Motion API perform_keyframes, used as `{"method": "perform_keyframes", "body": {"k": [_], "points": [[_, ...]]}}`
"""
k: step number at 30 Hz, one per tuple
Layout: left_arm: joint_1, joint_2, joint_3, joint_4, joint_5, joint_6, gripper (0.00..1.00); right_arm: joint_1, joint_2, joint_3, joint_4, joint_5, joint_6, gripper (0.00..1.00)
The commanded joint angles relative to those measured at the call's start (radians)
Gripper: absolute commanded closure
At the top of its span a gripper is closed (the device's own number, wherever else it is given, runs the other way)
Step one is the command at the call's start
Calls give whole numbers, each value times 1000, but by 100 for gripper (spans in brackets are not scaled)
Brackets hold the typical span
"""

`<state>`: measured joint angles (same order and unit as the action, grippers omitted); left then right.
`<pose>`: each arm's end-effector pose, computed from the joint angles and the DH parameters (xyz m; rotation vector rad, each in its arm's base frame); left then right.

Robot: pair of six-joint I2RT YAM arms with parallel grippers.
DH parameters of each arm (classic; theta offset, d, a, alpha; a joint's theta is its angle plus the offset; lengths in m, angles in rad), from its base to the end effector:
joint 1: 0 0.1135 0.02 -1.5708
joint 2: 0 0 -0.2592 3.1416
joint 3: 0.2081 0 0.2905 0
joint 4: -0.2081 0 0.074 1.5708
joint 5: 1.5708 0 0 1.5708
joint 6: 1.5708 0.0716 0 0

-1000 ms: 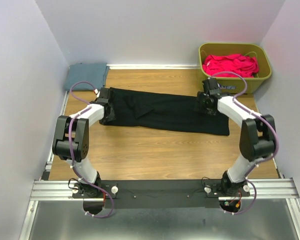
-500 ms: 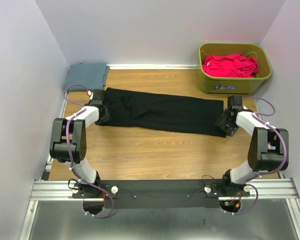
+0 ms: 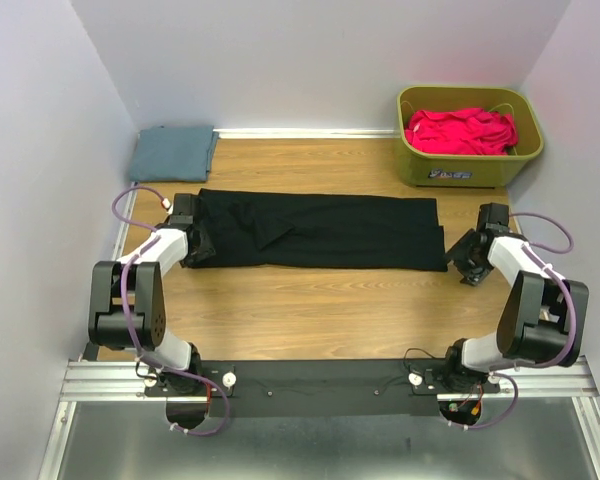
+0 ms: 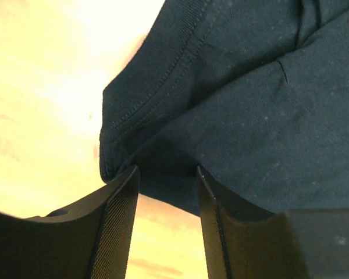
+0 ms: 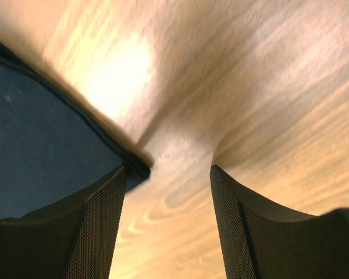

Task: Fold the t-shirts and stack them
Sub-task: Fold the tshirt

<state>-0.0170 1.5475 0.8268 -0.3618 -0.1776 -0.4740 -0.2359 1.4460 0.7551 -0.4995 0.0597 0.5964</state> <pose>0.3351 0.0070 0.1026 -0.6514 2.5440 0.0678 0.2898 -0.0740 0.1007 1.1289 2.5151 0.0142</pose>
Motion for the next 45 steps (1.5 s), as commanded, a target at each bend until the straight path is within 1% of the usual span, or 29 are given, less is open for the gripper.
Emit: {"method": "perform_keyframes", "body": {"k": [1,2,4,7,8,10,16,17,22,23,25,29,32,34,37,38,40,41,42,44,45], "points": [[9,-76,-6,-89,17,-28,44,-5,-52,32,-66,-43,-55,34],[9,-89,3,-97,15,-29,41,0,-68,45,-68,-55,-61,34],[9,-130,28,-114,9,-34,39,18,-96,88,-63,-102,-72,37],[9,-168,70,-123,-2,-43,39,30,-101,124,-27,-171,-75,39],[9,-176,75,-118,-3,-46,39,33,-96,124,-11,-205,-72,40],[9,-185,69,-68,0,-54,39,46,-67,116,36,-325,-60,42],[9,-98,40,10,24,-80,44,49,28,76,145,-411,-37,44],[9,-83,38,20,35,-81,45,49,49,63,153,-413,-37,44],[8,-6,2,52,87,-100,47,27,91,12,171,-325,-40,45],[34,3,-5,50,93,-100,48,17,93,0,170,-319,-32,45],[46,8,-29,38,102,-101,48,-20,82,-43,142,-295,0,45],[72,-36,-86,15,105,-89,48,-98,16,-100,63,-218,11,45],[80,-73,-115,-6,112,-81,48,-118,-42,-109,0,-181,3,44],[80,-108,-120,-25,119,-75,48,-118,-76,-99,-33,-152,-4,44],[80,-165,-88,-57,109,-69,45,-117,-98,-40,-65,-164,-44,43],[80,-181,-74,-63,107,-69,40,-103,-113,5,-71,-167,-53,43],[80,-226,-37,-68,124,-71,35,-59,-130,58,-73,-167,-78,42],[78,-240,-26,-63,135,-72,31,26,-130,84,-71,-163,-86,42],[78,-254,-17,-49,159,-72,29,85,-124,143,-64,-135,-92,41],[77,-276,8,-37,173,-71,24,215,-98,205,-53,-100,-115,41],[77,-277,23,-25,173,-68,22,347,-54,270,-39,-68,-131,40]]}}
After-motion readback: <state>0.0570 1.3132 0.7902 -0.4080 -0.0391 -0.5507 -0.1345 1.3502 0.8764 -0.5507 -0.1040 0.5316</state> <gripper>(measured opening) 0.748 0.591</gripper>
